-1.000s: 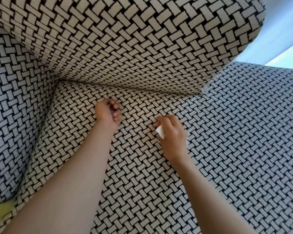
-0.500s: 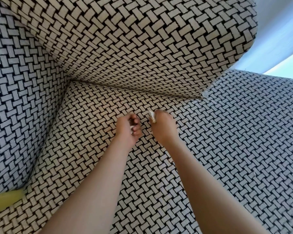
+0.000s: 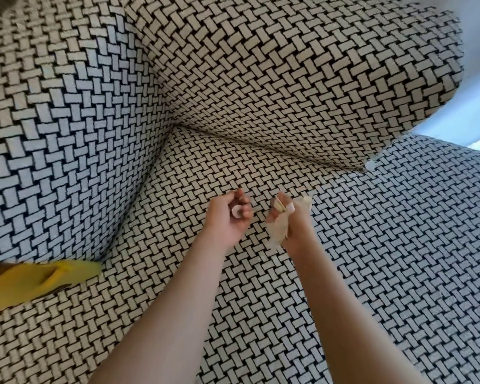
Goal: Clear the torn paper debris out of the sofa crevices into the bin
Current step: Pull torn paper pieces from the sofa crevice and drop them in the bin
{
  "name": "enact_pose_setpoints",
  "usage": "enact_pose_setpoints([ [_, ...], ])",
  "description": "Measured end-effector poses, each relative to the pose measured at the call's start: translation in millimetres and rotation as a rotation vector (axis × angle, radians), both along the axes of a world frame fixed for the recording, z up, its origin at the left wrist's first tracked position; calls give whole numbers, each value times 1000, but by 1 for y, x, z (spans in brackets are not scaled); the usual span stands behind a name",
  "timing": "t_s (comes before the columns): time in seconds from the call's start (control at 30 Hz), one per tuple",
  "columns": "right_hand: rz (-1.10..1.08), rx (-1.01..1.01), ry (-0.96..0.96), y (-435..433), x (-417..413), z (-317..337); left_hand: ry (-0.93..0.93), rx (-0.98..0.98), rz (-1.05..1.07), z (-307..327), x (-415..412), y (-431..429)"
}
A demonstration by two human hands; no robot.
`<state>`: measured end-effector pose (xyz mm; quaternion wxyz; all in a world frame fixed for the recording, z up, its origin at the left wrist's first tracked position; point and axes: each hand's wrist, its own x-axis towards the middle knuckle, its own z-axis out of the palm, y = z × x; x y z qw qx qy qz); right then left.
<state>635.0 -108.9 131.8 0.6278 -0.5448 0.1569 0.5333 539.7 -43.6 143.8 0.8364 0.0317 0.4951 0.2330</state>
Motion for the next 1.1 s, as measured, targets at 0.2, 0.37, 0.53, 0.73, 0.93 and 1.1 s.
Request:
enact_pose_setpoints([
  [0.2,127,81,65,11,-70,6,-46,1,230,20,-93,-11],
  [0.37,232,56,133,22,-131,11,-30,39,311,39,-156,-14],
  [0.53,393,91,201,29,-185,15,-4,93,351,56,-197,-16],
  [0.73,415,90,204,40,-237,31,38,127,438,75,-239,-14],
  [0.93,461,113,261,45,-271,27,166,57,596,75,-282,-6],
  [1.1,455,141,307,48,-289,22,297,61,566,82,-294,0],
])
